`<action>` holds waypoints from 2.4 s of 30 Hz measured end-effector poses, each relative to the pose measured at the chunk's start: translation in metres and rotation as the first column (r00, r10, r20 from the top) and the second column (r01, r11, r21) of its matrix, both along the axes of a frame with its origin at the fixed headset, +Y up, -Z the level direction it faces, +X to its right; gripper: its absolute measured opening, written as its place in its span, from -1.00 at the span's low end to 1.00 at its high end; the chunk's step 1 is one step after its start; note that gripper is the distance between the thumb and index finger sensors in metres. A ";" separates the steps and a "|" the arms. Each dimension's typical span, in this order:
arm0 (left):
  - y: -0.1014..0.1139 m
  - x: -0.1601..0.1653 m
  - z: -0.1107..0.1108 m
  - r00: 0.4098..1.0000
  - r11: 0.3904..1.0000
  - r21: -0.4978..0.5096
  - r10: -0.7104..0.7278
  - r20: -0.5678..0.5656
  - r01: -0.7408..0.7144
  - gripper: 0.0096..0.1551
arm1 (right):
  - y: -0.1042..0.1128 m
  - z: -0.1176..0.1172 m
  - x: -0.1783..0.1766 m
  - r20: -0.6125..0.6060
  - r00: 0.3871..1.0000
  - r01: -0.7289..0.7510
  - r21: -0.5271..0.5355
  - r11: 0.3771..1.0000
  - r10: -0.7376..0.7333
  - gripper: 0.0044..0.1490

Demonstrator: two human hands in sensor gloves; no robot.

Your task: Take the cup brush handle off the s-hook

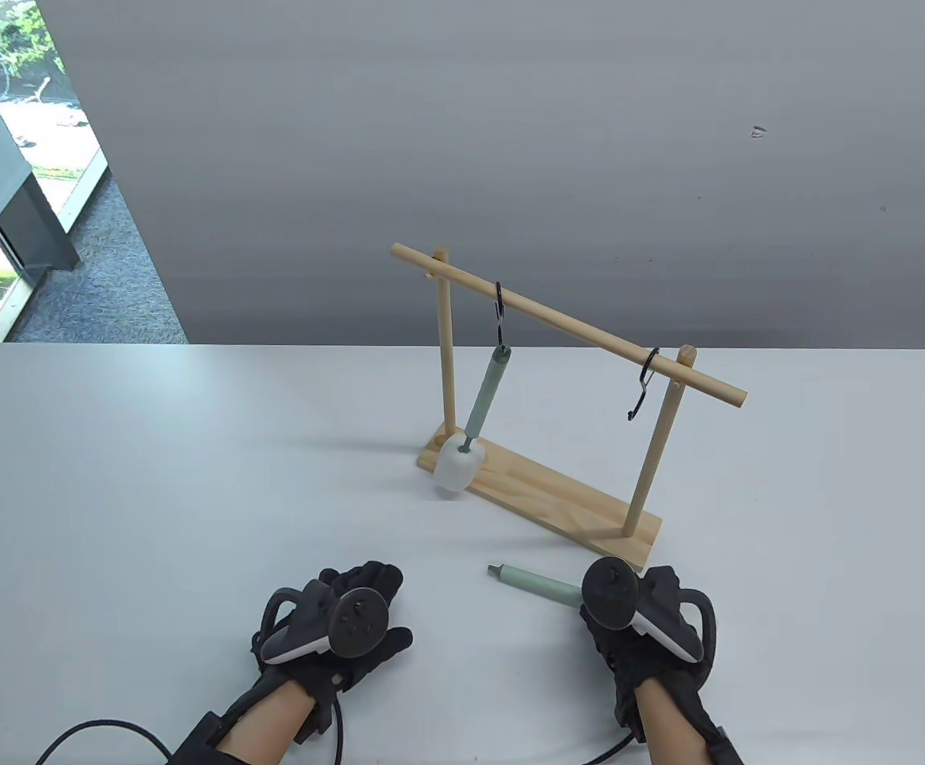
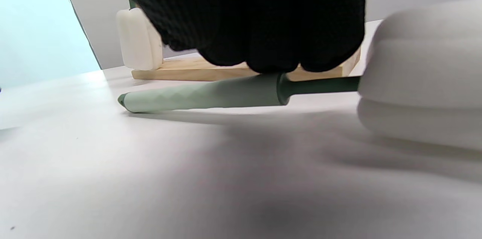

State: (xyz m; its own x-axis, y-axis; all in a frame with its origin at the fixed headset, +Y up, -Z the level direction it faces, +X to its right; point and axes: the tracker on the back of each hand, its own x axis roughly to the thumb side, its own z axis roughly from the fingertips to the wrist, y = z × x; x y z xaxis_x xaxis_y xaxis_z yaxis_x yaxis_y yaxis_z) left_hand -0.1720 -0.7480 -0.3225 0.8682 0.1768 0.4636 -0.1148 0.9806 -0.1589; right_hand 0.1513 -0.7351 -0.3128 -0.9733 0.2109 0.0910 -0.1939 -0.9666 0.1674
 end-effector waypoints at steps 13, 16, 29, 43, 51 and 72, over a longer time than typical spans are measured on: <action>0.045 0.048 -0.064 0.942 0.952 0.079 0.305 -0.139 -0.296 -0.18 | 0.013 0.015 -0.015 -0.116 0.993 0.001 0.077 0.997 0.008 -0.50; 0.046 0.052 -0.080 0.853 0.873 0.047 0.485 -0.193 -0.486 -0.15 | 0.013 0.017 -0.018 -0.130 0.991 -0.004 0.068 0.998 0.013 -0.50; 0.036 0.067 -0.134 0.724 0.787 0.031 0.582 -0.369 -0.617 -0.20 | 0.011 0.016 -0.004 -0.088 0.993 0.082 0.029 0.996 -0.079 -0.50; 0.031 0.084 -0.156 0.719 0.813 0.024 0.527 -0.453 -0.581 -0.32 | 0.008 0.016 0.002 -0.059 0.991 0.118 -0.009 0.993 -0.119 -0.50; 0.025 0.074 -0.146 0.691 0.792 0.078 0.573 -0.441 -0.606 -0.38 | 0.008 0.016 0.001 -0.069 0.991 0.115 -0.017 0.993 -0.116 -0.50; 0.049 0.057 -0.092 0.736 0.789 0.099 0.604 -0.304 -0.607 -0.45 | 0.007 0.015 -0.001 -0.094 0.986 0.138 -0.014 0.990 -0.138 -0.50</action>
